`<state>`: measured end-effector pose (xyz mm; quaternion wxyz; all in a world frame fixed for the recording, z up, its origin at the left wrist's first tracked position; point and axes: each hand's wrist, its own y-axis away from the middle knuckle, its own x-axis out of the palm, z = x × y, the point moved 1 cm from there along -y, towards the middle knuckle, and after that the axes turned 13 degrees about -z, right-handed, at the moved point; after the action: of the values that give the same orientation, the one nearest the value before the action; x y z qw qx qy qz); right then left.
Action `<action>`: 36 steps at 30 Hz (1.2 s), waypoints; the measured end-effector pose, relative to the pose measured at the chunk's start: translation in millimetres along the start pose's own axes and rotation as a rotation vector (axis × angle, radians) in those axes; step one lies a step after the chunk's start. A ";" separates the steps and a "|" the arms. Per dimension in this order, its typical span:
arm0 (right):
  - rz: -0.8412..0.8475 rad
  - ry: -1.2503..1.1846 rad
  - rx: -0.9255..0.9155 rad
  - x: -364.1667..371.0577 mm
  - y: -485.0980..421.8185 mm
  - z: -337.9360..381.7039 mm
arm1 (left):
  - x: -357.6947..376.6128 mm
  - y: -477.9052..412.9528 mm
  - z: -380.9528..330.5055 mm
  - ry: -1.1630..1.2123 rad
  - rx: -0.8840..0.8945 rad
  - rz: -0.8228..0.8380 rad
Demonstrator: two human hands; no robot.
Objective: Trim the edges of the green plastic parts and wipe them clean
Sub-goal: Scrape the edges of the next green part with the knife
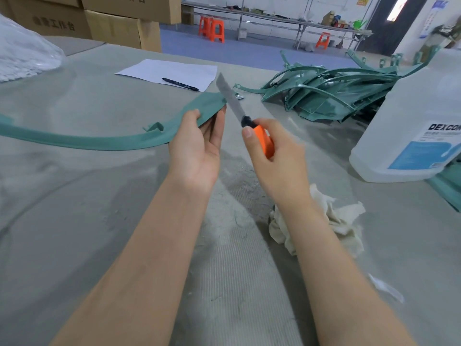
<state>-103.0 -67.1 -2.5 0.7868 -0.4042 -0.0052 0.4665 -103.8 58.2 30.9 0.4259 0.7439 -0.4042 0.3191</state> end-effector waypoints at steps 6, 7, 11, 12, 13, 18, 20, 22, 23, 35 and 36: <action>0.000 0.010 -0.021 3.0 0.1 -2.5 | -0.7 -1.1 0.9 0.005 -0.010 -0.010; 0.001 0.019 -0.022 3.2 -0.1 -2.5 | -0.8 -1.2 1.1 0.001 -0.011 -0.011; 0.009 0.049 -0.029 3.1 -0.4 -3.8 | -1.1 -1.4 1.8 -0.028 -0.010 -0.012; 0.006 0.053 -0.030 3.2 0.1 -3.5 | -1.1 -1.3 1.9 -0.034 -0.008 -0.010; 0.000 0.057 -0.030 3.5 0.5 -2.8 | -1.0 -1.2 1.8 -0.038 -0.005 -0.009; -0.063 0.083 0.018 0.6 -4.8 -10.2 | -0.2 0.6 0.8 -0.049 -0.004 0.007; -0.051 0.114 0.056 -1.6 -7.6 -16.8 | 1.2 2.4 0.9 -0.049 0.001 0.040; -0.047 0.110 0.095 -2.7 -8.7 -20.5 | 2.3 3.2 2.3 -0.049 0.012 0.049; -0.057 0.090 0.108 -2.8 -9.0 -20.7 | 2.3 3.3 2.8 -0.044 0.014 0.046; 0.037 -0.016 -0.018 4.9 1.7 -4.7 | -1.0 -3.1 0.4 -0.005 0.020 -0.024; 0.036 -0.014 -0.018 5.1 1.7 -5.4 | -1.2 -3.4 0.9 -0.007 0.018 -0.025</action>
<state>-99.3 -66.3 -9.1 0.7745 -0.4079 -0.0078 0.4834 -101.3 58.8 28.2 0.4217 0.7539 -0.3932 0.3150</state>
